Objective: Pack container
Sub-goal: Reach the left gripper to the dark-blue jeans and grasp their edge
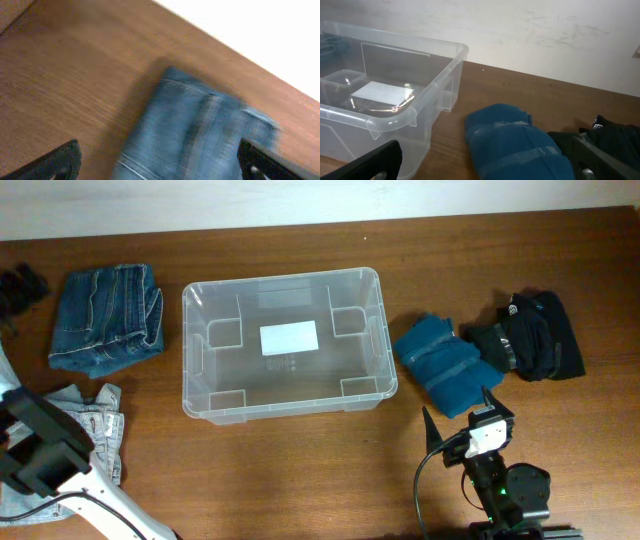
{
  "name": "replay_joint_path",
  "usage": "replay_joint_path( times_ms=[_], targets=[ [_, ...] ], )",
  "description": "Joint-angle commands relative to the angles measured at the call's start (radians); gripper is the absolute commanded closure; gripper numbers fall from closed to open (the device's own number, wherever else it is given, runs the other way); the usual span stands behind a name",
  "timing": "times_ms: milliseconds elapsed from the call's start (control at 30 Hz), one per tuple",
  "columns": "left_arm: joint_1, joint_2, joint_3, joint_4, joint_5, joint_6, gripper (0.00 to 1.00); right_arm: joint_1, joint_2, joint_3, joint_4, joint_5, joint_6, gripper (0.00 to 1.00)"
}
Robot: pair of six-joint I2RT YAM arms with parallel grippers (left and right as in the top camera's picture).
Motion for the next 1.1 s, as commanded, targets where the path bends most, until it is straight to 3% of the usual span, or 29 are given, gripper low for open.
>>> replay_joint_path(
  times_ms=[0, 167, 567, 1067],
  targets=[
    [-0.006, -0.013, 0.081, -0.11, 0.09, 0.033, 0.01, -0.008, -0.006, -0.009, 0.0, -0.005, -0.004, 0.02],
    [-0.003, -0.003, 0.087, -0.17, 0.13, 0.033, 0.01, -0.008, -0.006, -0.009, 0.0, -0.006, -0.004, 0.02],
    [-0.003, 0.119, 0.087, -0.059, 0.059, 0.032, 0.01, -0.008, -0.006, -0.009, 0.0, -0.005, -0.004, 0.02],
    [0.002, 0.28, 0.087, -0.034, 0.117, 0.066, 0.01, -0.008, -0.006, -0.009, 0.0, -0.006, -0.004, 0.02]
  ],
)
